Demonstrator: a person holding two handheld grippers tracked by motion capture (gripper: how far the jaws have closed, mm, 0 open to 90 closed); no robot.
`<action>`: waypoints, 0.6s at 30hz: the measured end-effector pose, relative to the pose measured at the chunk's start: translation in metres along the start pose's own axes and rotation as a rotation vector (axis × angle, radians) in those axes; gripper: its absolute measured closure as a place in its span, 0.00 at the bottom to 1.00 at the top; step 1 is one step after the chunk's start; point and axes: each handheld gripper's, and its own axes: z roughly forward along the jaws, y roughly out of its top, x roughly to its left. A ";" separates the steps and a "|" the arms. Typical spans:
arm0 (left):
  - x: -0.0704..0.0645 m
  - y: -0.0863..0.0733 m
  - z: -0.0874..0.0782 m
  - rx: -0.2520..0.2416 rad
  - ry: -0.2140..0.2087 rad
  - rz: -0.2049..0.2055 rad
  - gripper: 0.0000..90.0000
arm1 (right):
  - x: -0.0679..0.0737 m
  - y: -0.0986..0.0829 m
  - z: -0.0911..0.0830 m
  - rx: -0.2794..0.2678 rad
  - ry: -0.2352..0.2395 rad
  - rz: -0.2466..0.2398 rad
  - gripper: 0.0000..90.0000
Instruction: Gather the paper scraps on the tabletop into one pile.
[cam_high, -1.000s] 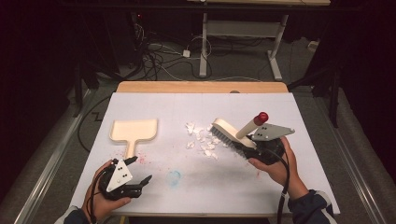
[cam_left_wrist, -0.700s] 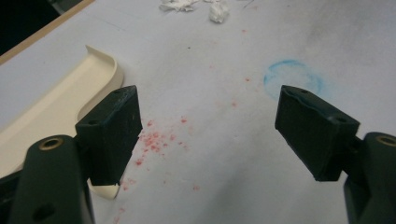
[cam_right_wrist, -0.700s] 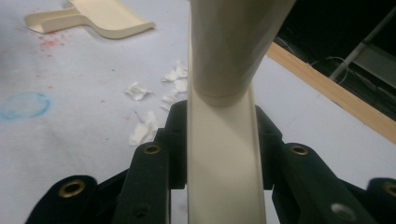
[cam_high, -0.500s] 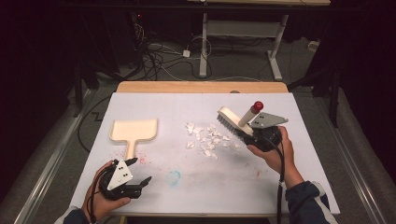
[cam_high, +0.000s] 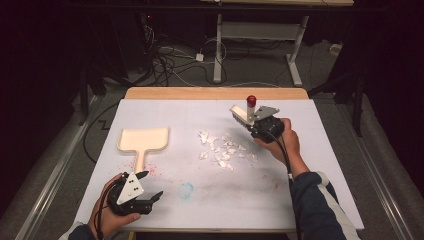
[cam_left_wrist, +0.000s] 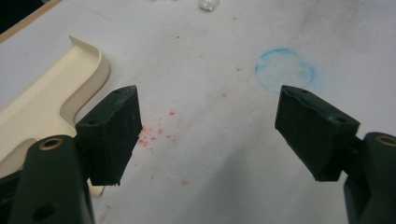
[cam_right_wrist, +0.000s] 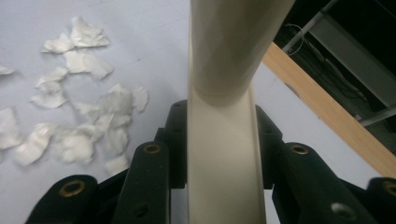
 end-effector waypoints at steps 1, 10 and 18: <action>0.000 0.000 0.000 0.001 0.000 0.000 0.24 | 0.000 0.003 0.005 0.003 0.002 -0.005 0.75; 0.001 0.001 0.005 0.001 -0.016 0.006 0.24 | 0.017 0.033 0.055 -0.013 0.043 -0.066 0.75; -0.003 0.001 0.006 0.008 -0.031 0.018 0.24 | 0.048 0.044 0.073 -0.023 0.085 -0.128 0.75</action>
